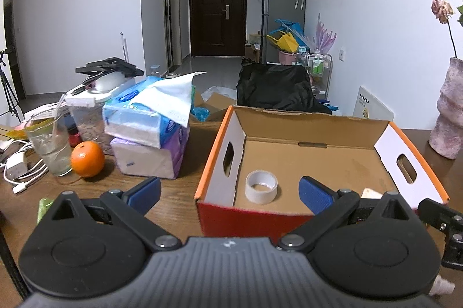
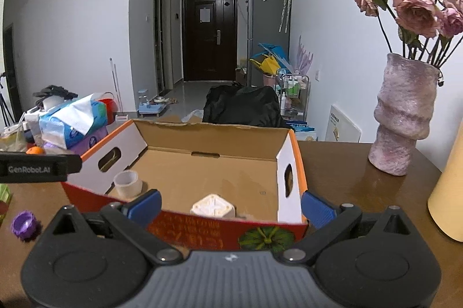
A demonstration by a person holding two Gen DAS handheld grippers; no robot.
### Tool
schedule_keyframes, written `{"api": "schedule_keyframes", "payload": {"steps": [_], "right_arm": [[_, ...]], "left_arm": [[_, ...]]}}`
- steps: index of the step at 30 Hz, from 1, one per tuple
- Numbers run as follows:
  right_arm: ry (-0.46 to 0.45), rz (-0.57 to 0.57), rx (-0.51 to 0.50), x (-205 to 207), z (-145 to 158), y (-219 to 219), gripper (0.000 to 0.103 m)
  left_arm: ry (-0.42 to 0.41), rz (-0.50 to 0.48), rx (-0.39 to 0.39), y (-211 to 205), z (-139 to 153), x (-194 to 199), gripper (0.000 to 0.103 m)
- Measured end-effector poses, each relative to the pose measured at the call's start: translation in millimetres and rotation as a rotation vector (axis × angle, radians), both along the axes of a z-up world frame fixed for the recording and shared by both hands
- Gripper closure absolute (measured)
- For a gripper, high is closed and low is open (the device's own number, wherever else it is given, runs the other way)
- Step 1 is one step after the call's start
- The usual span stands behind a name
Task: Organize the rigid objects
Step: 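Withdraw both open tools from the box back over the table, then grasp the blue bottle cap with the left tool while the right tool moves to the red lint brush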
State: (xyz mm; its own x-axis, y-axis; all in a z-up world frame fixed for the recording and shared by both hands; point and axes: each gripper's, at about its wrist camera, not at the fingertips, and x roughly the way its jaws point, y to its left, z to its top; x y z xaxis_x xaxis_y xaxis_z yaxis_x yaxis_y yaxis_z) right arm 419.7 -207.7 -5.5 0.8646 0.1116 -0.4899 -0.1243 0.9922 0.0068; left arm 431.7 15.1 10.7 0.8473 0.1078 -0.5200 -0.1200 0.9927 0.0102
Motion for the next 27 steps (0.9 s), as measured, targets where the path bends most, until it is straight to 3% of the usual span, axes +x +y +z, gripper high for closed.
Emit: {"api": "schedule_keyframes", "payload": {"steps": [27], "right_arm": [[0.007, -0.017, -0.011, -119, -16, -3, 0.000]], "left_arm": [[0.027, -0.022, 0.015, 8, -20, -120, 0.000]]}}
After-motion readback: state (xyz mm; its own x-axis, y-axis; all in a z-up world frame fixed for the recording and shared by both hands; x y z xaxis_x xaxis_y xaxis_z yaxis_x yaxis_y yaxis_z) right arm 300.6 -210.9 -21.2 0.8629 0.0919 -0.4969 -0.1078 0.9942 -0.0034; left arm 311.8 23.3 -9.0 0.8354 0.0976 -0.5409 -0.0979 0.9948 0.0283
